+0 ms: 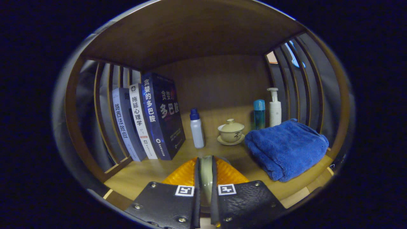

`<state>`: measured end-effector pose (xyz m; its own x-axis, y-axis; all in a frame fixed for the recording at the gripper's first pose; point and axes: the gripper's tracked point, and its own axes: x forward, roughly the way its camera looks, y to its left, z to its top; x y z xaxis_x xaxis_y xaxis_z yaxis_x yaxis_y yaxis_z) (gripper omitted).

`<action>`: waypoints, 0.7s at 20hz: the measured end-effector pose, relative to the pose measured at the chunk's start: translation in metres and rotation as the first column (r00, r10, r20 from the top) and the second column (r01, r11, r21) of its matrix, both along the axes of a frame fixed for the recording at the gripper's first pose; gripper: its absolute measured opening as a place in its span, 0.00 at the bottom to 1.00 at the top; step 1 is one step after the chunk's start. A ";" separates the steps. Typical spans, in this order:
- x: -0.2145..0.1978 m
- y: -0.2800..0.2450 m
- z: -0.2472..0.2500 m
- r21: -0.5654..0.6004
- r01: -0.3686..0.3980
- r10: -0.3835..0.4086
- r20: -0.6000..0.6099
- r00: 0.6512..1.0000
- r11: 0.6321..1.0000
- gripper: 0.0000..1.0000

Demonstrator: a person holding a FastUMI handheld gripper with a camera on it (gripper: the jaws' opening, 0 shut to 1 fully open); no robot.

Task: Pull open the drawer, take out the items inside it, and place them on the countertop above the cabinet.

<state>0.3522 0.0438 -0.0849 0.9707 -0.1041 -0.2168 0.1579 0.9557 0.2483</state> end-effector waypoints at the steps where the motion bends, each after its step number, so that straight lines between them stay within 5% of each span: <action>1: 0.000 0.000 0.001 -0.007 -0.003 0.004 0.026 1.000 1.000 0.13; 14: 0.002 -0.009 -0.009 -0.006 0.033 -0.033 0.035 0.999 0.999 0.20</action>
